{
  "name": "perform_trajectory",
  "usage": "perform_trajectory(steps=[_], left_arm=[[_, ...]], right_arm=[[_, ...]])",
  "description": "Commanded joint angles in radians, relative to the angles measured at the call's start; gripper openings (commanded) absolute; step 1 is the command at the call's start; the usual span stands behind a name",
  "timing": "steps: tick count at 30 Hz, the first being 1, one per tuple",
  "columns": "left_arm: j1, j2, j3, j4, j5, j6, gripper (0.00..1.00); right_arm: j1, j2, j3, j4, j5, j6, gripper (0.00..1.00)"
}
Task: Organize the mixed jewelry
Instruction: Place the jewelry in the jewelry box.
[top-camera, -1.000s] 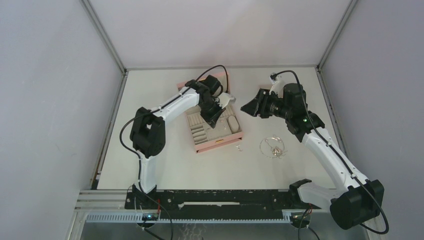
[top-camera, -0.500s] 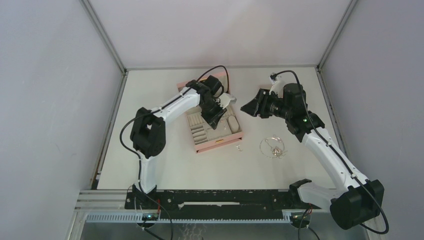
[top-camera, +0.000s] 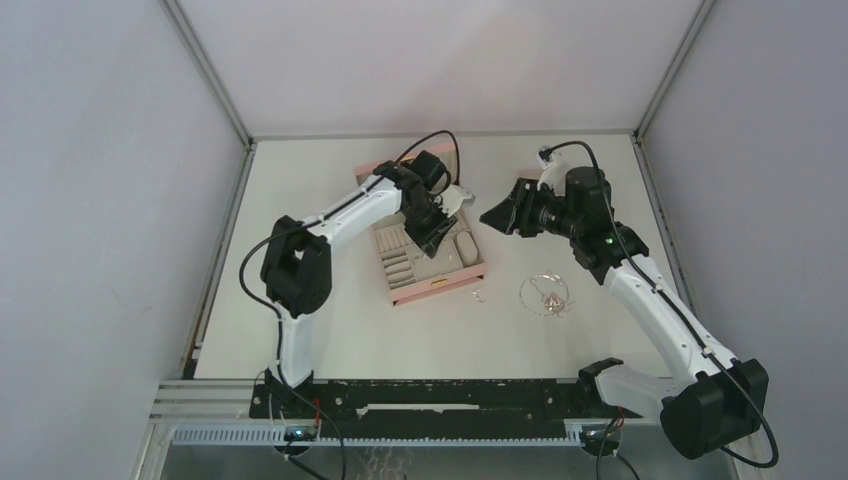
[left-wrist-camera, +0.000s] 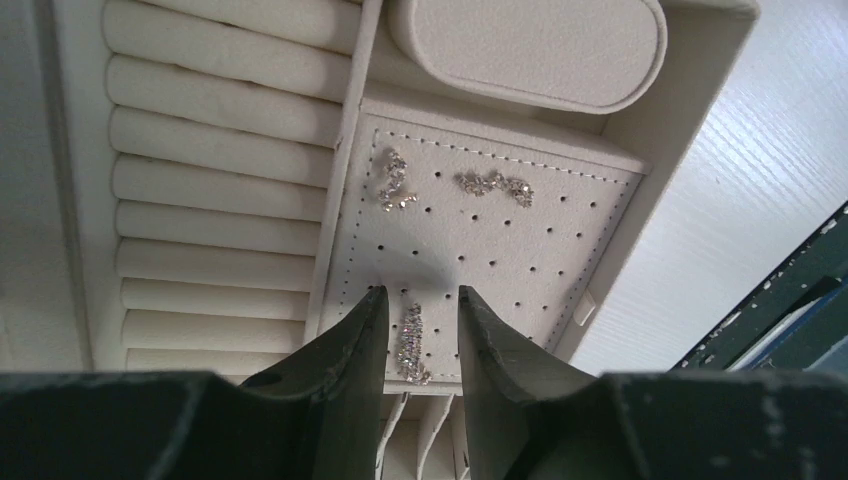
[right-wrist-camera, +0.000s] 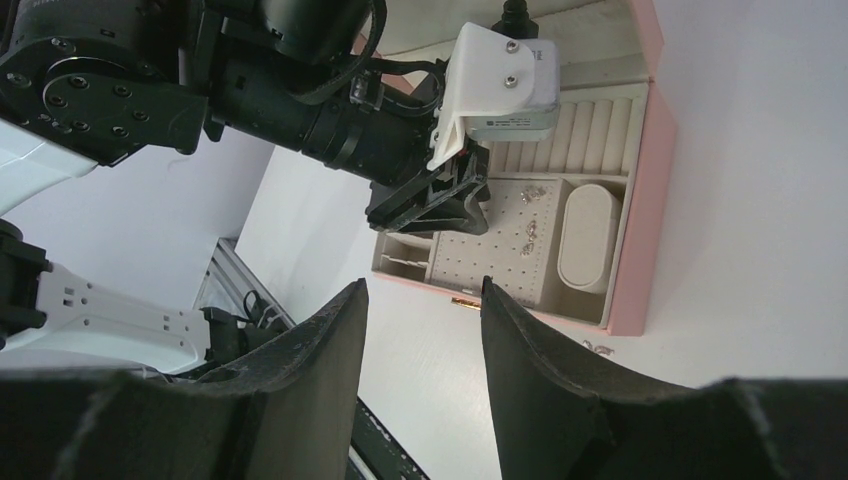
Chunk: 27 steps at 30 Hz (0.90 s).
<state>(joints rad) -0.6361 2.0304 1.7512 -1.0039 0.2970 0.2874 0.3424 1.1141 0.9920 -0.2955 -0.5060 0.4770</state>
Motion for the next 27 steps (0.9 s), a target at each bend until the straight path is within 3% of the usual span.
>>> perform_trajectory(steps=[1,15,27], left_arm=[[-0.001,-0.052,0.034,0.054,-0.063,-0.004,0.38],[-0.001,-0.141,0.052,0.043,-0.065,-0.037,0.4],[-0.002,-0.261,-0.075,0.157,-0.082,-0.142,0.39]], right_arm=[[0.007,-0.007,0.035,0.039,-0.009,-0.008,0.54],[0.011,-0.005,0.035,0.041,-0.008,-0.007,0.54],[0.018,-0.008,0.034,0.034,-0.005,-0.009,0.54]])
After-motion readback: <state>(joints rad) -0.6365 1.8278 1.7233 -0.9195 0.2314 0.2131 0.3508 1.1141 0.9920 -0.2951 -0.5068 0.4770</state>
